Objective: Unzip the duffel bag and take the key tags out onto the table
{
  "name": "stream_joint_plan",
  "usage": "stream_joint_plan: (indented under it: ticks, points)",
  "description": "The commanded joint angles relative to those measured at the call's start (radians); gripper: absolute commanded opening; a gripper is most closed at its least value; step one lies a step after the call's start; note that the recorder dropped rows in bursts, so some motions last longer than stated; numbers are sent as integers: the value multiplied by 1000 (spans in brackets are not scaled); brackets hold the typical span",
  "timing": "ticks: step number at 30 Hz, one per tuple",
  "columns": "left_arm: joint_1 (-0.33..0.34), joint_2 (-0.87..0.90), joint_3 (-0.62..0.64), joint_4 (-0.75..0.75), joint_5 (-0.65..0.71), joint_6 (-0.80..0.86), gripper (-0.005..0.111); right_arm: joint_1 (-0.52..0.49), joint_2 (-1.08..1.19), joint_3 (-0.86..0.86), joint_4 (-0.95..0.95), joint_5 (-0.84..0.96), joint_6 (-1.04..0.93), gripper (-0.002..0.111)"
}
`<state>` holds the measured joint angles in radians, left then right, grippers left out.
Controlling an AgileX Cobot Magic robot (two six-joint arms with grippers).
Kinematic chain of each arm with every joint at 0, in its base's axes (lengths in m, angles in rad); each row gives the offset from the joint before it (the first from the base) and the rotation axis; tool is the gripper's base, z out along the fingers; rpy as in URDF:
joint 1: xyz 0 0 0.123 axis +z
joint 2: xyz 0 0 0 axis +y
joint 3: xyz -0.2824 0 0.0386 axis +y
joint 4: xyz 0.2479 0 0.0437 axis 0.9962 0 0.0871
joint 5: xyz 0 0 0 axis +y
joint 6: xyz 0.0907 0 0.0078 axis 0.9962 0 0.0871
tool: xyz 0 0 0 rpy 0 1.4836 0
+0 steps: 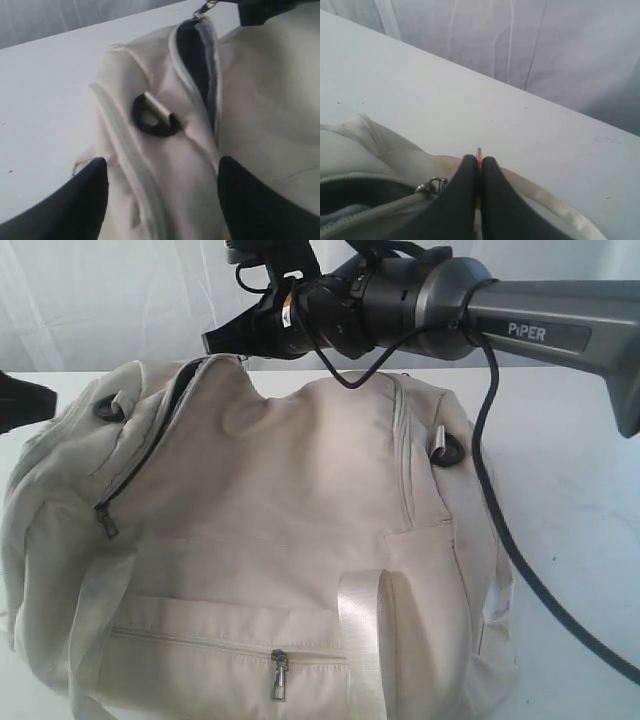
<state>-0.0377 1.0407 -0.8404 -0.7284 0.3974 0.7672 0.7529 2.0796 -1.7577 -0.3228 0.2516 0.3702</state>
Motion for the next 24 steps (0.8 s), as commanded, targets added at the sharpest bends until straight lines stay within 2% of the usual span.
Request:
stream_joint_plan:
  ticks: [1,6,14,24]
  points:
    - [-32,123,-80,-235,33,204,66,8,-12,5,-2,-23,-15,0]
    - [-35,271,-248,-244,83,167,66,8,-12,3,-2,-25,-15,0]
    - [-35,492,-503,-228,280,100,65,8,-12,3,1,-52,-15,0]
    - [-35,626,-570,-153,322,84,65,8,-12,3,1,-59,-15,0]
